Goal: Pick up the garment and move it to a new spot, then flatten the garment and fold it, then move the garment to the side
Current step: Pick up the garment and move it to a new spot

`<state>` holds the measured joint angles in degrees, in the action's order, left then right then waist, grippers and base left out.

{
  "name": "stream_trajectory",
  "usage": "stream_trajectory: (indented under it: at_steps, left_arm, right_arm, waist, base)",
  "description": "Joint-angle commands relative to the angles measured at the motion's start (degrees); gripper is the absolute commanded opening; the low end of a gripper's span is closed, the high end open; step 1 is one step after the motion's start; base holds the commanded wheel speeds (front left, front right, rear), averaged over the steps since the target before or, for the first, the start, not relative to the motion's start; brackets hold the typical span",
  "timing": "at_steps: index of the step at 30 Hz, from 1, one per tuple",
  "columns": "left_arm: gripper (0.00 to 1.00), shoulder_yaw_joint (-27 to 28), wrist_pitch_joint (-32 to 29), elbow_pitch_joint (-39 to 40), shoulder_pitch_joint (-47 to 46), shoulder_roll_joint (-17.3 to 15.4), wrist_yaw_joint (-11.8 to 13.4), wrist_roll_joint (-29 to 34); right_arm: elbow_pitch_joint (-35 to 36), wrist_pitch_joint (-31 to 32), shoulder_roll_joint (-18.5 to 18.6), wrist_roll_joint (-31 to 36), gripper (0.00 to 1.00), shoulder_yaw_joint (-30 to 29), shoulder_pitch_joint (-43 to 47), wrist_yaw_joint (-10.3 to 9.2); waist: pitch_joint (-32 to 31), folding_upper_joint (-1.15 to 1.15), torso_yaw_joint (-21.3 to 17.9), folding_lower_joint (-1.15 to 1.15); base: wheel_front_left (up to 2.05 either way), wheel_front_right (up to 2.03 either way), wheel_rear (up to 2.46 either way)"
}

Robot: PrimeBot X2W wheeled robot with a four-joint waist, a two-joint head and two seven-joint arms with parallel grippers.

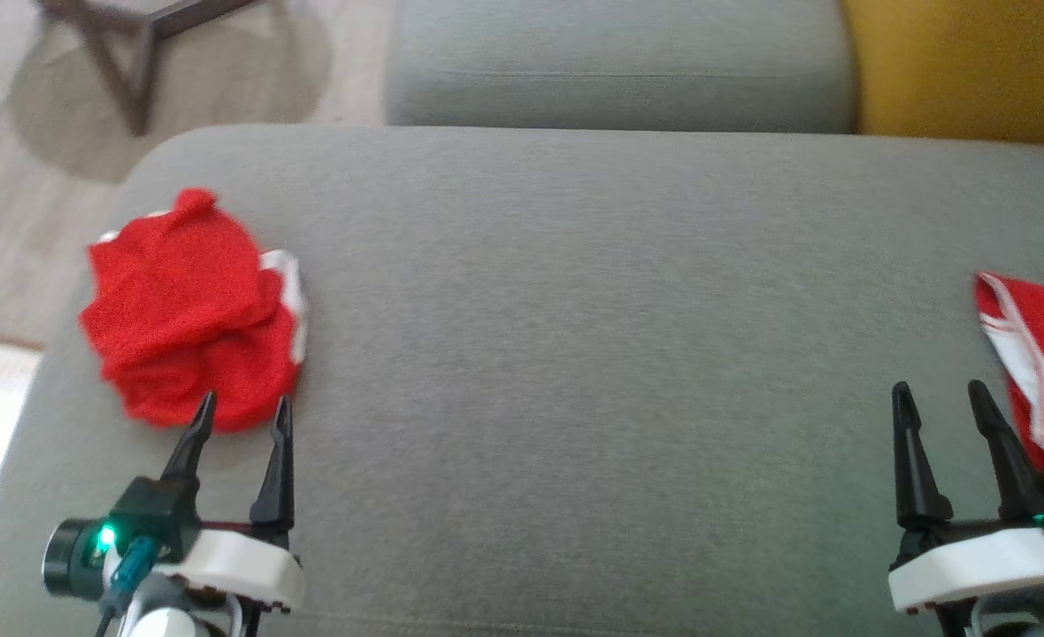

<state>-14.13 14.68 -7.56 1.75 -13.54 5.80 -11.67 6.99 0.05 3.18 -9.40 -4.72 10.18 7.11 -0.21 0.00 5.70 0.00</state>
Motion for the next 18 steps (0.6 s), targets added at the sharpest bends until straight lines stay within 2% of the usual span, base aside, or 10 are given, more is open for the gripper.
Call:
stream_trajectory:
  at_steps: [1,10,18]
  left_arm:
    - [1.0,2.4,0.3,1.6,-3.3,-0.4,-0.1,0.4]
    - [1.0,3.5,0.3,1.8,-6.3,1.1,-1.3,1.5]
    - [1.0,5.3,0.3,2.3,-7.0,1.5,-2.6,2.7]
  right_arm:
    - [2.5,0.1,0.5,0.6,1.0,1.2,-1.2,0.37]
    - [4.2,1.4,0.8,0.7,1.0,2.1,-1.5,0.37]
    - [5.1,2.1,0.9,0.8,1.0,2.4,-1.9,0.37]
  waist:
    - [0.2,0.0,3.2,0.0]
    - [0.8,0.0,12.8,0.0]
    - [1.6,0.0,17.4,0.0]
  base:
    - [0.0,0.0,0.0]
    - [0.0,0.0,0.0]
    - [0.0,0.0,0.0]
